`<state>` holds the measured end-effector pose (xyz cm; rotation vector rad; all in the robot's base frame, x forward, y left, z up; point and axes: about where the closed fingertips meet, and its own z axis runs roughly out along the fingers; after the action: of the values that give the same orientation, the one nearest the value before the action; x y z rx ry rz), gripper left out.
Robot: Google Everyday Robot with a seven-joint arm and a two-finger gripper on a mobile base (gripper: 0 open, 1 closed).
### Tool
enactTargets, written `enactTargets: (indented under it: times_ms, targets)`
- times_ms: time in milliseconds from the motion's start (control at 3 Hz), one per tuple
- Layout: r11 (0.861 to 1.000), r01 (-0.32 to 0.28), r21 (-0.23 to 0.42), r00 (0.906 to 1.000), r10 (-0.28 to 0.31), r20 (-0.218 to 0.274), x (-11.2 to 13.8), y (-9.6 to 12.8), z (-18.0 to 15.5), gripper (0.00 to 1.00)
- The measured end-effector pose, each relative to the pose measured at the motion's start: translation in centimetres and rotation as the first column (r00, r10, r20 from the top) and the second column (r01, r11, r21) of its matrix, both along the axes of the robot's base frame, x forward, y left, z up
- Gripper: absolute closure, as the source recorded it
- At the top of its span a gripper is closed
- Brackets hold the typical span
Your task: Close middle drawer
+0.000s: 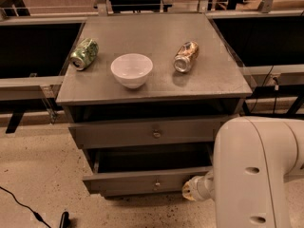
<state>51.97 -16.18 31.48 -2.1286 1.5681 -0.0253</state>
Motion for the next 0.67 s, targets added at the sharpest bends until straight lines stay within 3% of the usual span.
enactTargets:
  times_ms: [667]
  targets:
    - [0.999,0.006,-0.043,0.9989,-0.008,-0.046,-2.8,-1.0,-0.6,1.00]
